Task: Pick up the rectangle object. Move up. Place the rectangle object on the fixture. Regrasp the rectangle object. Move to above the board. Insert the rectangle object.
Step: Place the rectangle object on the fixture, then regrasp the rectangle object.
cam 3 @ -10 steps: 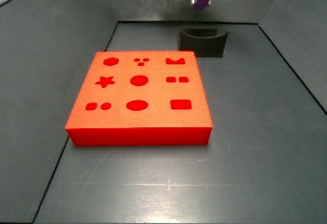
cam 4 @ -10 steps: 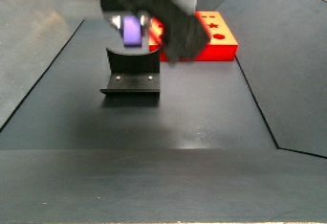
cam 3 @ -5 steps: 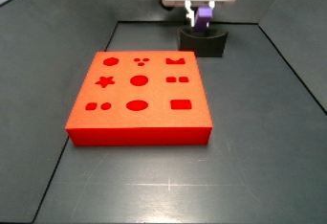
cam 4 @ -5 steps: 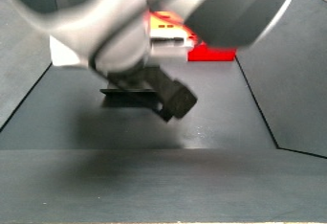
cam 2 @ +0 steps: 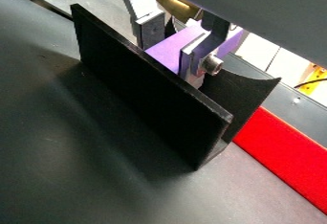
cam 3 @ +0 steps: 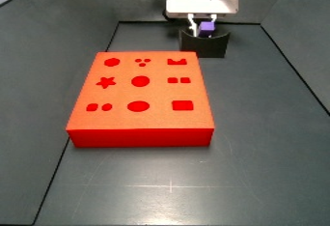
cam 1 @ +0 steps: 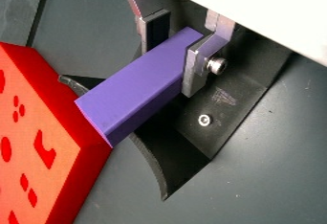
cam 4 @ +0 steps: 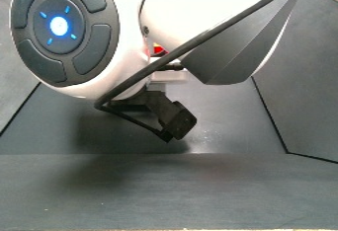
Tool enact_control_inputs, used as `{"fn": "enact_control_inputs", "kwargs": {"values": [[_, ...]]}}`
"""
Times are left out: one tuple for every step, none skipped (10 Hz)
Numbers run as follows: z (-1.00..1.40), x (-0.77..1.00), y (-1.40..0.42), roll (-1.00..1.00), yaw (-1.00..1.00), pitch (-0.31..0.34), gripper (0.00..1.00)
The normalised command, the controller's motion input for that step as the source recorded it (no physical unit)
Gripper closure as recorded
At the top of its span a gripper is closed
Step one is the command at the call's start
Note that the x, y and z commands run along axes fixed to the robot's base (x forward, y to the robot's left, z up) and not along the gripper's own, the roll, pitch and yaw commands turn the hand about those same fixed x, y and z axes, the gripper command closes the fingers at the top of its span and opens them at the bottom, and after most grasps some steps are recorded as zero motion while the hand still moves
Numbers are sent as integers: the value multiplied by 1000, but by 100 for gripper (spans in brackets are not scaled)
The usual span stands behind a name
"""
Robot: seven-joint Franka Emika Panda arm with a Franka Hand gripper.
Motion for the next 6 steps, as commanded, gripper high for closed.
{"fn": "enact_control_inputs", "kwargs": {"values": [[-167,0,-500,0,0,0,100],[0,0,0,0,0,0,0],[1000,0,0,-15,-2,12,0],[1000,-8,-1,-7,4,16,0],[1000,-20,0,8,6,20,0],[1000,-33,-8,47,11,27,0]]}}
